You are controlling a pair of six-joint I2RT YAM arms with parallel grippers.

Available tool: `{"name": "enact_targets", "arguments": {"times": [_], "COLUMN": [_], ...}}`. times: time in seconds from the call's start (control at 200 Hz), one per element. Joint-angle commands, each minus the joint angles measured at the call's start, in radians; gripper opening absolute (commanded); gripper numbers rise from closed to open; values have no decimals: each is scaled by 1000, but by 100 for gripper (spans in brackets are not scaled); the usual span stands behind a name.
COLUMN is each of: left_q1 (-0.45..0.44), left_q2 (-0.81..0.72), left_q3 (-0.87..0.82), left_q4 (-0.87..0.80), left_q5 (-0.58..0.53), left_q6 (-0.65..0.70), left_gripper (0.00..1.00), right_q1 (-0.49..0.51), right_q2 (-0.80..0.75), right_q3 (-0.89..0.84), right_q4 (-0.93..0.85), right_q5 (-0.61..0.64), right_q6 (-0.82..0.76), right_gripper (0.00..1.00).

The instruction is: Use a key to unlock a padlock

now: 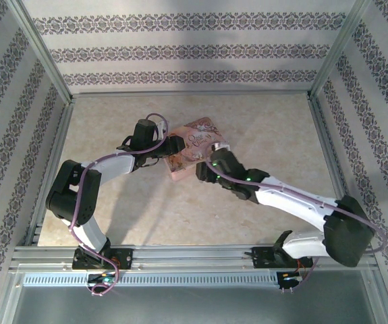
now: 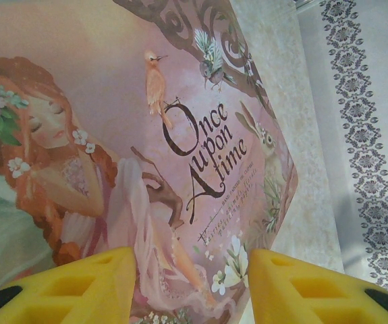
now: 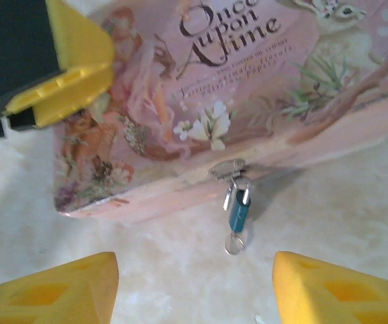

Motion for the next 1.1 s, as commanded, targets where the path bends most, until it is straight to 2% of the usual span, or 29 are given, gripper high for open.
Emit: {"name": "enact_targets", "arguments": {"times": [0.0, 0.07, 0.225, 0.455, 0.515, 0.715, 0.835, 1.094], "left_q1": [-7, -7, -8, -7, -7, -7, -7, -7], "left_q2": [23, 20, 18, 17, 17, 17, 15, 16], "left_q3": [-42, -45, -45, -45, -45, -43, -41, -37], "left_q4": [-65, -70, -72, -76, -77, -82, -88, -92], "left_q5": [-38, -39, -39, -36, -36, -35, -36, -35], "left_q6": [7, 9, 10, 10, 10, 13, 15, 18], "left_gripper": [48, 48, 48, 48, 48, 48, 48, 48], "right_q1": [-108, -171, -277, -370, -384, -395, -400, -390], "right_q2": [-47, -59, -38, 96, 147, 291, 370, 483], "right_q3": [-106, -148, -218, -299, -302, -288, -284, -288], "right_q4": [250, 320, 438, 664, 728, 848, 931, 1041], "right_q5": [-369, -507, -686, -797, -828, -811, -802, -775], "right_q6": [-55, -48, -17, 27, 36, 53, 73, 116], "right_gripper": [61, 61, 61, 58, 54, 47, 35, 33]}}
